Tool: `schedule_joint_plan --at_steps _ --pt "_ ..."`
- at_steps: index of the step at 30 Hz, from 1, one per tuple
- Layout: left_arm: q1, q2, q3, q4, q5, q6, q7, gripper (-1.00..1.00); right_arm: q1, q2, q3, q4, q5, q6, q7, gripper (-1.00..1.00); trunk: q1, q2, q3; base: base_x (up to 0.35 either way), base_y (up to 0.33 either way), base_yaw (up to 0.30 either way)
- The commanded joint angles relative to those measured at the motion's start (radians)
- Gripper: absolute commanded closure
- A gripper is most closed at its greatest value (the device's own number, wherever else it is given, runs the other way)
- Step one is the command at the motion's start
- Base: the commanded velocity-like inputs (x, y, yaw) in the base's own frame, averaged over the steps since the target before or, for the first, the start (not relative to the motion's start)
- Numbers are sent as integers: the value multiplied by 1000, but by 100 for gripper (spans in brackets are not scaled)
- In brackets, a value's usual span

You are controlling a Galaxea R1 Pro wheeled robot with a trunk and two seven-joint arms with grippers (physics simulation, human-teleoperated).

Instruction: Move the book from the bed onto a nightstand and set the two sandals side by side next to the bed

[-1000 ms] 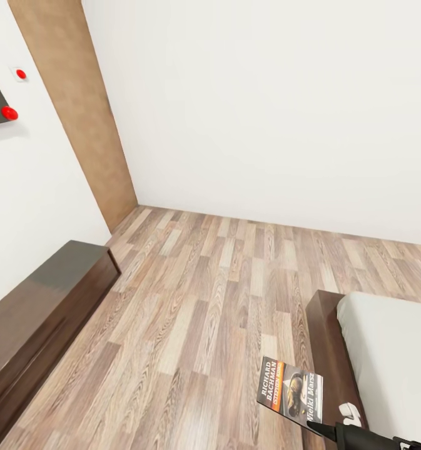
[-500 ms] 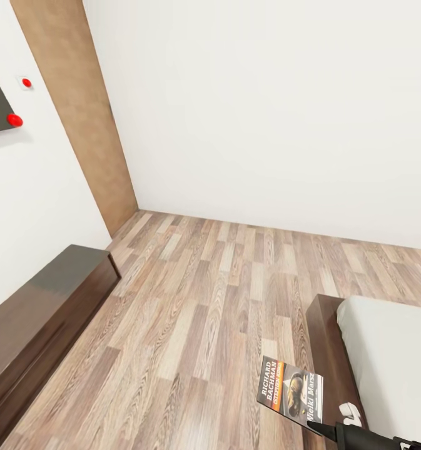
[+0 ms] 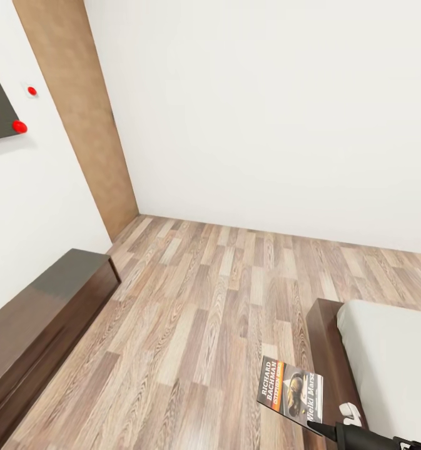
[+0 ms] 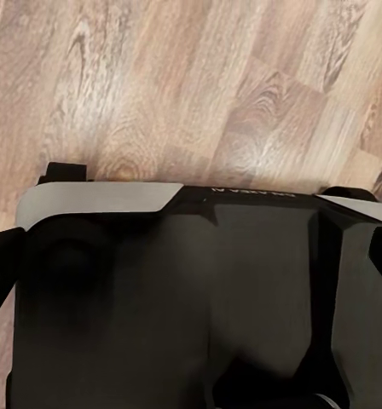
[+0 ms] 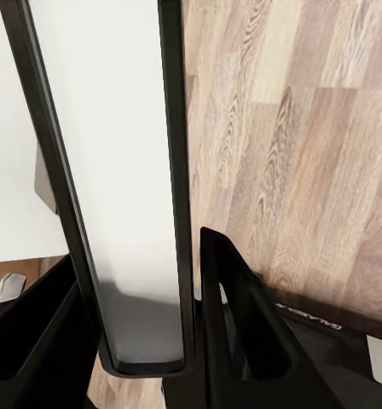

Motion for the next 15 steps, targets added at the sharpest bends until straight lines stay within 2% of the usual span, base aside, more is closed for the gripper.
schedule_joint_plan --at_steps 1,15 --pt "-1 0 -2 1 8 -2 -5 -100 0 0 -1 0 -3 10 3 100 0 -1 1 0 0 0" --pt "-1 0 -2 1 8 -2 -5 -100 0 0 -1 0 -3 10 3 100 0 -1 23 0 0 0"
